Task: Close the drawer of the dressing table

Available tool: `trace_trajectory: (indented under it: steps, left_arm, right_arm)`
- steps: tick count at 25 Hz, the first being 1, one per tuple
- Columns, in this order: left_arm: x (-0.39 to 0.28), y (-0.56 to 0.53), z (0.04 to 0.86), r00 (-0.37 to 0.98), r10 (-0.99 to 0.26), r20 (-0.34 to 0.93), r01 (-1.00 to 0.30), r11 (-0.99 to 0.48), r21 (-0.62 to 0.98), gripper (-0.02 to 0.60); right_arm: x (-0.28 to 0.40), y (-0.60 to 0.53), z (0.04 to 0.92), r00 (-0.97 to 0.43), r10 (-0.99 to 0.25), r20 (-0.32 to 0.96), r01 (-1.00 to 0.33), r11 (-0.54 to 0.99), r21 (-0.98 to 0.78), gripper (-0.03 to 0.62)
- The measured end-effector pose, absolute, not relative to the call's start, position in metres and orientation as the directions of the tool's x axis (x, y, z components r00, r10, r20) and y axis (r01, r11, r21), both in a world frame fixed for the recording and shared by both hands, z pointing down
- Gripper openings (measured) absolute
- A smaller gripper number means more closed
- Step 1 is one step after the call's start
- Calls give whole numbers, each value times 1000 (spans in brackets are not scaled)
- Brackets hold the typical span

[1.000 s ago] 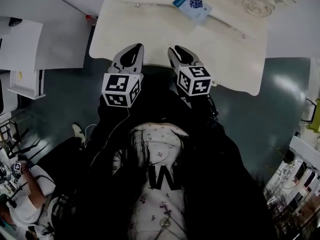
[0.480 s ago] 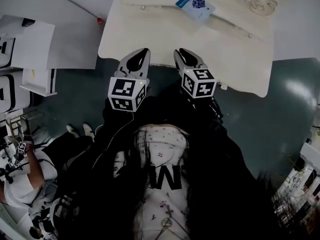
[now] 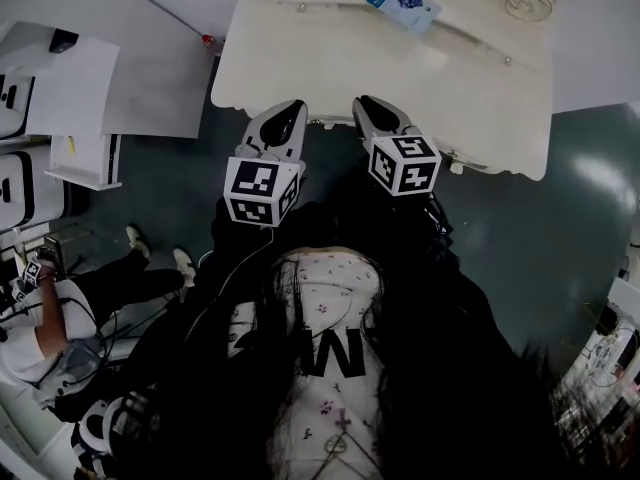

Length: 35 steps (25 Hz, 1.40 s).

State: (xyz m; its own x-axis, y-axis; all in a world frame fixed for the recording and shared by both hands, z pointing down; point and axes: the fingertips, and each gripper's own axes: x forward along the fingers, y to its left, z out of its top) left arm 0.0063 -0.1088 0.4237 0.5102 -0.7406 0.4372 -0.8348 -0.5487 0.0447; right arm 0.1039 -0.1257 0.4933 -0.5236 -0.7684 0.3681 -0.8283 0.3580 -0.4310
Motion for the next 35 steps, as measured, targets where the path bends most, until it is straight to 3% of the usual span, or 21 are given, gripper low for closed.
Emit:
trace_trajectory:
  steps: [19, 35]
  left_arm:
    - [-135, 17, 419, 567, -722, 396, -805, -587, 83, 0]
    - [-111, 62, 417, 639, -676, 368, -752, -650, 111, 0]
  right_arm:
    - [-62, 12, 479, -538, -758, 369, -830, 398, -392, 51]
    - [-49, 70, 468, -491, -780, 388, -862, 371, -345, 21]
